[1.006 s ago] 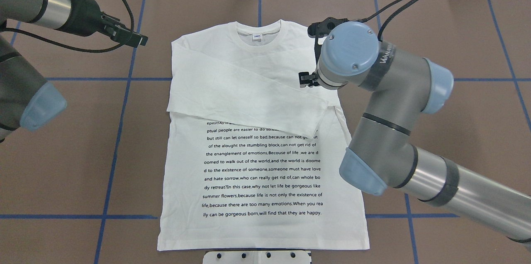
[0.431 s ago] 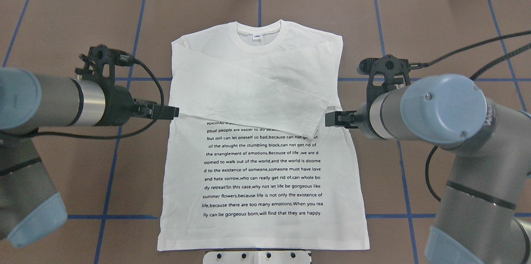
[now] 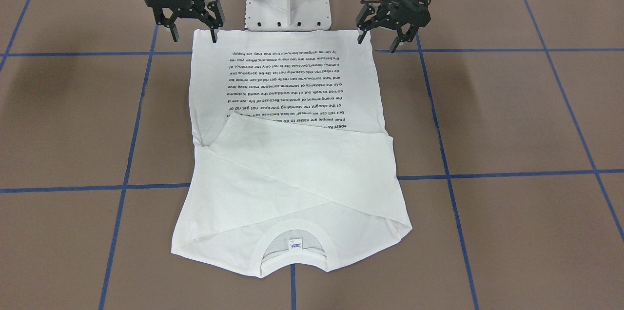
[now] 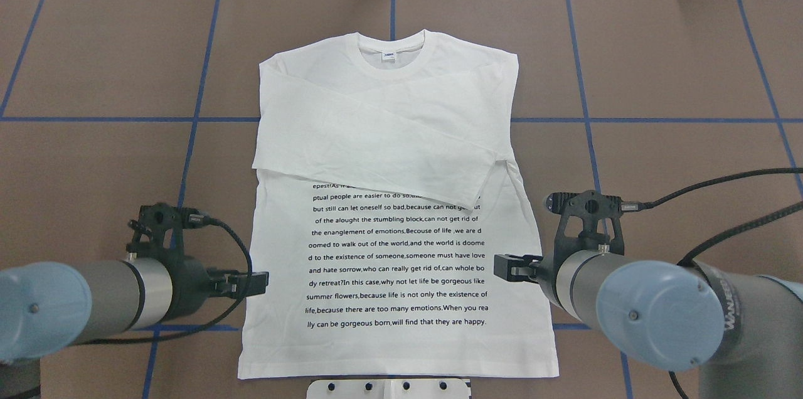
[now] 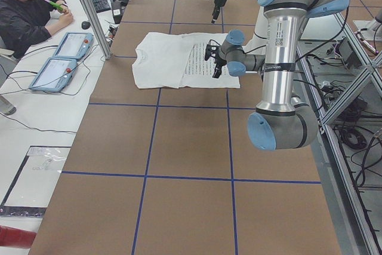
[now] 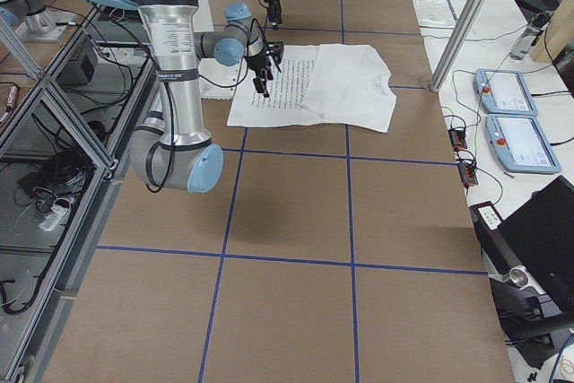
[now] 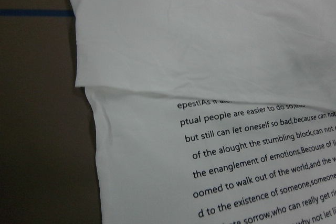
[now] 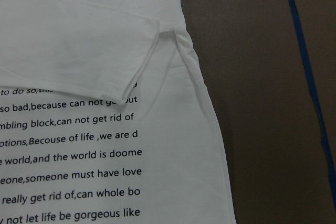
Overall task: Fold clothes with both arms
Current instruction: 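Lower both grippers to the hem corners nearest the robot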
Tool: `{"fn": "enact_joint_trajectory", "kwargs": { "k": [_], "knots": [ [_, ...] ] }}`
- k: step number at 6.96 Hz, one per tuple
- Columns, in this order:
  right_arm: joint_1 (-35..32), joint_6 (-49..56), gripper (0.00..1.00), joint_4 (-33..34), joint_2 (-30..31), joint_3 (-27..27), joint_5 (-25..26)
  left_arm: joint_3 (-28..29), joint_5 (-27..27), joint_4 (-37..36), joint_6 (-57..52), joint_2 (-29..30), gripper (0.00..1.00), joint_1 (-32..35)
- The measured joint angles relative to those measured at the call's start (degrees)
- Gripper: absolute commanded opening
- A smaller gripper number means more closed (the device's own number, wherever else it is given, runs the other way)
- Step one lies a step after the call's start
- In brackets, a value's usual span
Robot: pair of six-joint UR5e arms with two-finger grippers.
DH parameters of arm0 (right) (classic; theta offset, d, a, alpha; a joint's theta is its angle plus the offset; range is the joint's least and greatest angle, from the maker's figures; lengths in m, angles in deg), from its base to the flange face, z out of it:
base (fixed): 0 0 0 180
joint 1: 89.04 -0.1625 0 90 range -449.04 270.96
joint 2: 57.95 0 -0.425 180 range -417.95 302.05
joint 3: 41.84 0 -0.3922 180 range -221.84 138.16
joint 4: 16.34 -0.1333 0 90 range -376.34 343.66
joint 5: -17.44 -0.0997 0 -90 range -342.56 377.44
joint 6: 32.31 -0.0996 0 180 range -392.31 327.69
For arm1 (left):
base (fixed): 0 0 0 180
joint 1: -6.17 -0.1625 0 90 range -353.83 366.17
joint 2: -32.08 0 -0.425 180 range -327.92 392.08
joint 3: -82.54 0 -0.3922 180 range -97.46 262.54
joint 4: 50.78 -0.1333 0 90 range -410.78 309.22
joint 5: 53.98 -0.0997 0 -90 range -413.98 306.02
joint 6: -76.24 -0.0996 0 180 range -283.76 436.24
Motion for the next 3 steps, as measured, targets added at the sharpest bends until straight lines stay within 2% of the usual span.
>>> {"fn": "enact_joint_trajectory", "kwargs": {
  "k": [2, 3],
  "knots": [
    [2.39, -1.6, 1.0, -0.03, 0.45, 0.06, 2.41, -0.8, -2.72, -8.09, 5.87, 0.2, 0.97, -7.21],
    [2.63, -1.73, 1.0, -0.09, 0.41, 0.03, 2.63, 0.31, -3.01, -9.78, 7.31, 0.91, 0.88, -9.41]
  ]
}}
